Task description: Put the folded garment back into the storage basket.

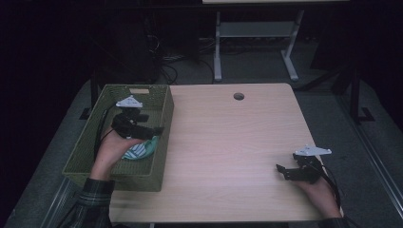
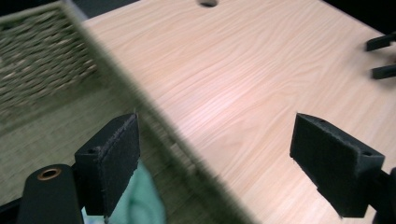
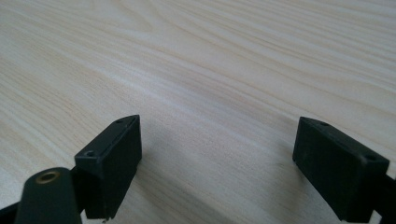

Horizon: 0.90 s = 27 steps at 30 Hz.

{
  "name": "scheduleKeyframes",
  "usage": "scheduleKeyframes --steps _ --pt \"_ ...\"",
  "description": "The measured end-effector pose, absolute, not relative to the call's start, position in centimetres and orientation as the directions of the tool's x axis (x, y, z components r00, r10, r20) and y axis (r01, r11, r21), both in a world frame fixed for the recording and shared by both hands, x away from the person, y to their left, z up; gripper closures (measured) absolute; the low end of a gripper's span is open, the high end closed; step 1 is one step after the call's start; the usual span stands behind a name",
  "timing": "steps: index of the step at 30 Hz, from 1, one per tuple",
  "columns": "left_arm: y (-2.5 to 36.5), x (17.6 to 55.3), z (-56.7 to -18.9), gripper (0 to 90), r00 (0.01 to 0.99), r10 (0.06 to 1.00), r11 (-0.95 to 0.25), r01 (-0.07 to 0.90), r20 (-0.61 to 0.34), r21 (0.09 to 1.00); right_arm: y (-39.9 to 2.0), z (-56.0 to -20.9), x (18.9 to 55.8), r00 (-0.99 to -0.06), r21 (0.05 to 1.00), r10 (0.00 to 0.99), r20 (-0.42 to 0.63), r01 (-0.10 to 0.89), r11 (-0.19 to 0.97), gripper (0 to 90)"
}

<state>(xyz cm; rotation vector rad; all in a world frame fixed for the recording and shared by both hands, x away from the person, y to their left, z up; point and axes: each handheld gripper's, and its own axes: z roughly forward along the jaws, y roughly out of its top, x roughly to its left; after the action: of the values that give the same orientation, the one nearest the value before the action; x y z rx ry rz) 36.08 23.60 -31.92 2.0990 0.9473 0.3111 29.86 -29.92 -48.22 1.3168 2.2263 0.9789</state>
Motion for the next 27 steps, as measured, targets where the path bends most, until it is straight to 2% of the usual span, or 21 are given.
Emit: scheduleKeyframes --steps 13,27 --pt "18.2 35.2 -32.3 15.3 0.755 0.651 -0.447 0.462 -0.076 0.766 -29.9 -48.2 29.9 -0.492 0.725 0.87 0.03 0.61 0.32 15.1" --pt "11.8 34.0 -35.3 15.3 0.824 0.563 -0.505 0.405 -0.064 0.762 -29.9 -48.2 29.9 -0.494 0.725 0.869 0.03 0.609 0.321 15.0"
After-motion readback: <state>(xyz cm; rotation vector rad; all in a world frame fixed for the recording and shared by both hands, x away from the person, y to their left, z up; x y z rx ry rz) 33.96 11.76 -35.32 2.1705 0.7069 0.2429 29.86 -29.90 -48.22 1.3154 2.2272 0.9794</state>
